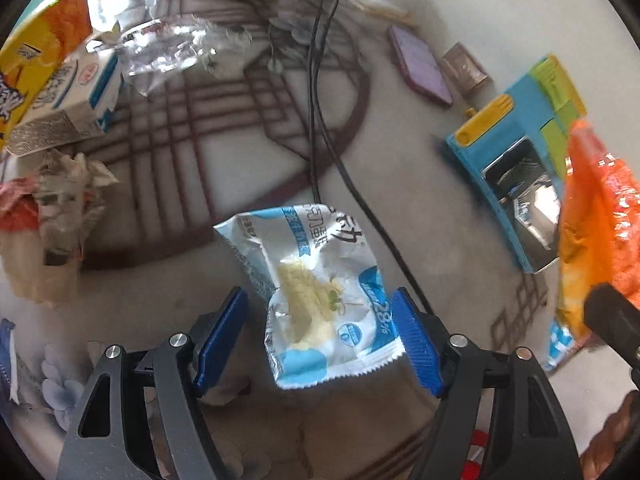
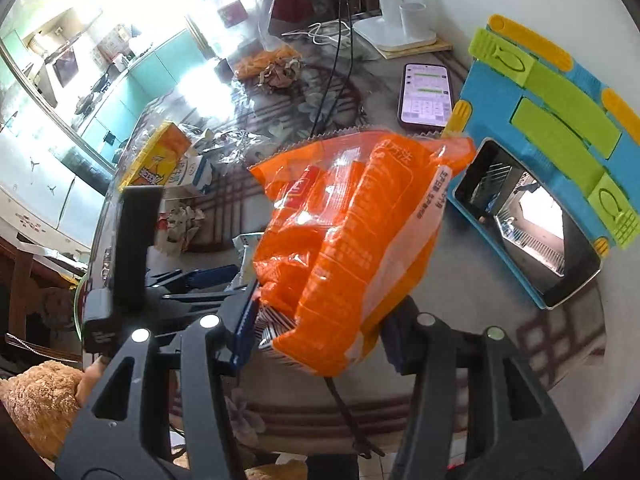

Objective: Collect trash
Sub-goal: 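Grasp the orange snack bag with the right tool while the left tool grasps the blue-white wrapper, then carry the blue-white wrapper over the bucket with the left tool while the right tool carries the orange bag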

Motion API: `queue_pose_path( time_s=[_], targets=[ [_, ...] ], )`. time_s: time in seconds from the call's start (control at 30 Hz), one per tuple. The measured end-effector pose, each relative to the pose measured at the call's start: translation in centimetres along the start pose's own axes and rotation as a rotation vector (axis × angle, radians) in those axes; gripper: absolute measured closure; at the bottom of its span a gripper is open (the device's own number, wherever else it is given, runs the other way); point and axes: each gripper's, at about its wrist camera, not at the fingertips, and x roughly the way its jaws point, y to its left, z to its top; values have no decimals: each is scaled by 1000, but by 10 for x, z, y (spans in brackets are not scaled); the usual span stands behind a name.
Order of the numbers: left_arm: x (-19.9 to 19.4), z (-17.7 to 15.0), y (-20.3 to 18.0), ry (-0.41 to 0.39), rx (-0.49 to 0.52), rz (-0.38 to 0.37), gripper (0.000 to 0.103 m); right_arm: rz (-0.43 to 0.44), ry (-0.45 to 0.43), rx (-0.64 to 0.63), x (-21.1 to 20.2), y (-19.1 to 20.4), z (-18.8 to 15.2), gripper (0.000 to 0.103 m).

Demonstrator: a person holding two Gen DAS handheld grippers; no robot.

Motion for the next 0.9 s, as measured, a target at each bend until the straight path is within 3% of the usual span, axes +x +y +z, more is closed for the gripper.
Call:
queue_pose_path(
  time_s=[0.07, 0.17, 0.27, 0.53, 0.9],
  targets=[
    [3, 1, -6, 4, 19, 11, 49, -1, 0, 3, -2, -3, 2, 53],
    [6, 3, -5, 15, 21, 20, 88, -3, 2, 1, -2, -2, 2, 53],
    [3, 1, 0, 15, 17, -1, 95, -2, 0, -4, 0, 1, 4, 53],
    [-49, -6, 10, -92, 42, 18, 98, 14, -19, -49, -1, 25, 9, 53],
    [-170, -28, 88, -346, -119, 150, 98, 79, -48, -208, -2, 105, 19, 53]
  ],
)
